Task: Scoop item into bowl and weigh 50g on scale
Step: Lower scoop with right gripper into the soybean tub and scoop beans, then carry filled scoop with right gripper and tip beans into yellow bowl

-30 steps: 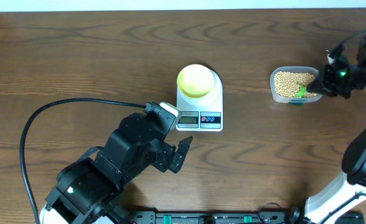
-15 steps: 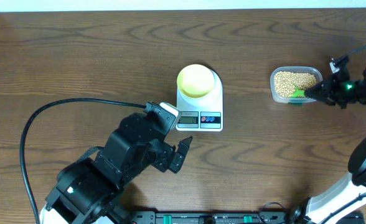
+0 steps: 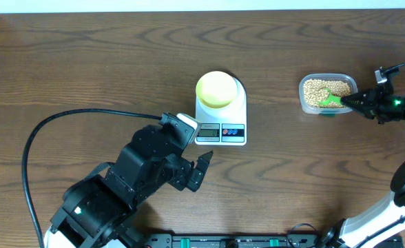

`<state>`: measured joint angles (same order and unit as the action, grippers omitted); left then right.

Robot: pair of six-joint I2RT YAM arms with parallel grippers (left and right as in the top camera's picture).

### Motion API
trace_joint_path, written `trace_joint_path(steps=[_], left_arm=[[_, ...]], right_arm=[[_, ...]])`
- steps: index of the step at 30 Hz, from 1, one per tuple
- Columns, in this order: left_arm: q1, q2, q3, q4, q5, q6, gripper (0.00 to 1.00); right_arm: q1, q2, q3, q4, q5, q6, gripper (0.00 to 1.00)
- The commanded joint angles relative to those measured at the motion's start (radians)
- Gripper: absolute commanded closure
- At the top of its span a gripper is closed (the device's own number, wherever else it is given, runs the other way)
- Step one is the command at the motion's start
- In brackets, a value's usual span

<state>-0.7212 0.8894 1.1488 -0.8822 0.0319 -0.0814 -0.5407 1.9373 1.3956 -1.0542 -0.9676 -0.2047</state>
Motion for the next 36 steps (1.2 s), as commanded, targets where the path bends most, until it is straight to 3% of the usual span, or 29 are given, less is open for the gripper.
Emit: trace_joint_path(steps=[1,19,29,36], left_arm=[[0.003,-0.001,0.007,0.0,0.012,-0.002,0.02],[0.003,-0.001,0.007,0.0,0.012,-0.002,0.02],[0.003,-0.001,0.007,0.0,0.012,-0.002,0.02],[0.003,-0.001,0.007,0.0,0.012,-0.002,0.02]], right_arm=[[-0.011,0.012,-0.008,-0.001,-0.125,-0.022,0.99],[0.016,0.012,-0.007,0.001,-0.367,-0.022,0.99],[0.234,0.012,-0.007,0.051,-0.527,-0.012,0.99],[0.412,0.012,-0.007,0.248,-0.528,0.163,0.99]])
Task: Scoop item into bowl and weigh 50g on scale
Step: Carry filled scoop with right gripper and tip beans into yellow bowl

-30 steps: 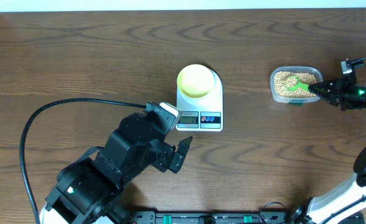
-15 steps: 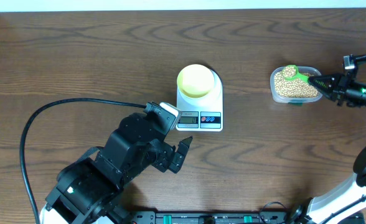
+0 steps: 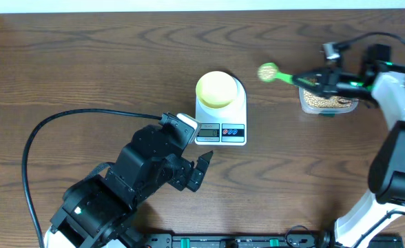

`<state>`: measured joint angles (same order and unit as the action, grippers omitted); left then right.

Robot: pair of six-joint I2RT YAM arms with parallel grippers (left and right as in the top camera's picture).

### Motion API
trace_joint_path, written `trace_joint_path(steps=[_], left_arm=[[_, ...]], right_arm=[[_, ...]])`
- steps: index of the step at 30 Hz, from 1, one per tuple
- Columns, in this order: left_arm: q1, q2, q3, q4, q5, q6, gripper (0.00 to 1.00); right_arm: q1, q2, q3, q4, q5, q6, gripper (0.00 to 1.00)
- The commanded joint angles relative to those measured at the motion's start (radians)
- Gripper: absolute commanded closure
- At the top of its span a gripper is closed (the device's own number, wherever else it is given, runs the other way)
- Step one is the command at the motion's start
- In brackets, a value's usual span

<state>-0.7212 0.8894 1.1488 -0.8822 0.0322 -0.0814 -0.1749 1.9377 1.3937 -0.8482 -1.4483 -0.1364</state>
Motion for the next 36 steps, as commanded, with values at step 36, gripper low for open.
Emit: trace_joint_path(steps=[36], left_arm=[[0.003,-0.001,0.007,0.0,0.012,-0.002,0.02]], right_arm=[[0.478,0.011,0.185,0.176,0.821,0.249,0.99]])
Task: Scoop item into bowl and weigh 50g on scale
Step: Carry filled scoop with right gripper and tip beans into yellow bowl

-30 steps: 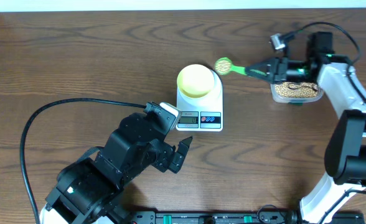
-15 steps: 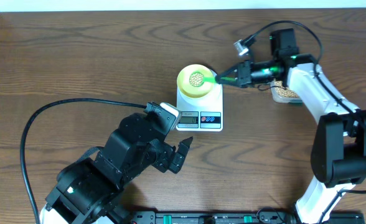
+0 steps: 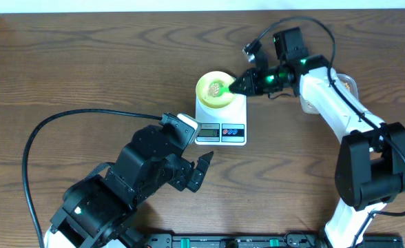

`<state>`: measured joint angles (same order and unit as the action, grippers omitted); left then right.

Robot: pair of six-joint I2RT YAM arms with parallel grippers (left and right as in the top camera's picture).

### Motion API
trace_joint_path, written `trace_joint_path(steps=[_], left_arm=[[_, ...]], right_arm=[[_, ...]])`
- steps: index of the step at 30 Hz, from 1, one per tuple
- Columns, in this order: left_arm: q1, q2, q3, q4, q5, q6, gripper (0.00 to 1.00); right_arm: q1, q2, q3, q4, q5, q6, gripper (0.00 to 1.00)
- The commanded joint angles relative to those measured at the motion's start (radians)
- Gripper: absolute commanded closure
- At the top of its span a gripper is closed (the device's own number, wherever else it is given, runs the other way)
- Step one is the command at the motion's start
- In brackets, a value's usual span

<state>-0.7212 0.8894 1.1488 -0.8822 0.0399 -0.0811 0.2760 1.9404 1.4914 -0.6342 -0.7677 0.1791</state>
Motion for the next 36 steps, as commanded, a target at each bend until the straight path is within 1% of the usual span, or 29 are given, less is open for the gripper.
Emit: trace_joint_path(steps=[1,7,11,16,22,29,36], left_arm=[[0.003,-0.001,0.007,0.0,0.004,-0.002,0.02],[0.003,-0.001,0.007,0.0,0.004,-0.002,0.02],[0.003,-0.001,0.007,0.0,0.004,-0.002,0.02],[0.003,-0.001,0.007,0.0,0.004,-0.002,0.02],[0.003,-0.001,0.007,0.0,0.004,-0.002,0.02],[0.003,-0.001,0.007,0.0,0.004,-0.002,0.02],[0.003,-0.001,0.007,0.0,0.004,-0.002,0.02]], right_arm=[[0.041,0.008,0.128,-0.08,0.193,-0.092,0.99],[0.119,0.008,0.259,-0.243,0.404,-0.179,0.99],[0.179,0.008,0.311,-0.314,0.55,-0.211,0.99],[0.25,0.008,0.346,-0.363,0.723,-0.241,0.99],[0.33,0.008,0.354,-0.375,0.926,-0.285,0.99],[0.394,0.008,0.354,-0.371,1.052,-0.327,0.99],[0.392,-0.012,0.369,-0.377,1.036,-0.32,0.99]])
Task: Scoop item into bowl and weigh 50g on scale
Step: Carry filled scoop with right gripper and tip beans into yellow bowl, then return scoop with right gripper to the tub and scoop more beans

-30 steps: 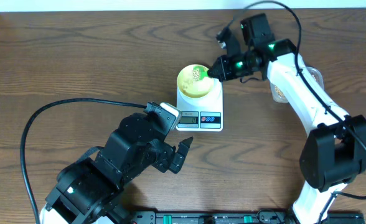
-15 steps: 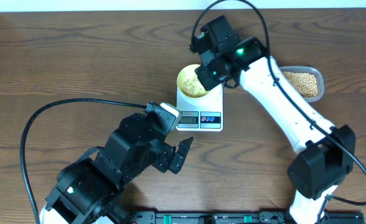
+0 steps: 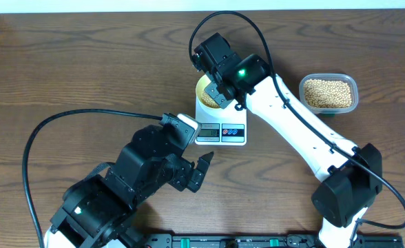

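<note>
A yellow bowl (image 3: 204, 91) stands on the white kitchen scale (image 3: 220, 131) at mid-table; only its left rim shows. My right arm reaches in from the right. Its wrist and right gripper (image 3: 218, 93) hang directly over the bowl and hide its inside. The fingers point down, so their state and the scoop are hidden. A clear tub of beans (image 3: 328, 93) sits at the right, well away from the gripper. My left gripper (image 3: 200, 171) rests open and empty on the table just below the scale.
A black cable (image 3: 58, 124) loops across the left half of the table from the left arm. Another cable arcs over the right arm behind the scale. The table's far edge runs along the top.
My right wrist has moved left from beside the bowl to directly over it, now covering the bowl. The green scoop that showed at the bowl's rim is out of sight. The left arm has not moved.
The right gripper first held a green scoop in the bean tub. Then the scoop was in the air between tub and scale. Then it was at the bowl, with beans visible inside. Now the wrist covers the bowl. The left arm stayed still throughout.
</note>
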`<state>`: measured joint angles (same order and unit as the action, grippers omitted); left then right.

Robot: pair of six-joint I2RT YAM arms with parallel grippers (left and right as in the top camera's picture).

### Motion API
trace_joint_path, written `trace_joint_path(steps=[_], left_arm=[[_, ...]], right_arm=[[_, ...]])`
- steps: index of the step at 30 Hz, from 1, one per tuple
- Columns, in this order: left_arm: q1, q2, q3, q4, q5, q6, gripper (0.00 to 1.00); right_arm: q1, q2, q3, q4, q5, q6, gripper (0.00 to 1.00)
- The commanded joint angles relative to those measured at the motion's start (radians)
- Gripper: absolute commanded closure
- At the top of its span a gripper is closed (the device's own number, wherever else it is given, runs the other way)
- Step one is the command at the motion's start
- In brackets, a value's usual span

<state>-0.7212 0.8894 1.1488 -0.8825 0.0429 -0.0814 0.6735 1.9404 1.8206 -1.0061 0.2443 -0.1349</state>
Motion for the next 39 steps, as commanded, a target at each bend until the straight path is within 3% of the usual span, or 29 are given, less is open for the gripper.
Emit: trace_joint_path(steps=[1,8,16,20,30,39], left_arm=[[0.003,-0.001,0.007,0.001,0.001,-0.002,0.02],[0.003,-0.001,0.007,0.001,0.001,-0.002,0.02],[0.003,-0.001,0.007,0.001,0.001,-0.002,0.02],[0.003,-0.001,0.007,0.0,0.001,-0.002,0.02],[0.003,-0.001,0.007,0.001,0.001,-0.002,0.02],[0.003,-0.001,0.007,0.001,0.001,-0.002,0.02]], right_arm=[[-0.01,-0.013,0.048,-0.008,0.014,0.001,0.99],[-0.104,-0.045,0.198,-0.11,-0.123,0.122,0.99],[-0.343,-0.079,0.248,-0.334,0.116,0.337,0.99],[-0.46,-0.071,0.203,-0.419,0.136,0.379,0.99],[-0.602,-0.071,-0.023,-0.332,0.139,0.382,0.99],[-0.629,-0.071,-0.202,-0.167,0.135,0.382,0.99]])
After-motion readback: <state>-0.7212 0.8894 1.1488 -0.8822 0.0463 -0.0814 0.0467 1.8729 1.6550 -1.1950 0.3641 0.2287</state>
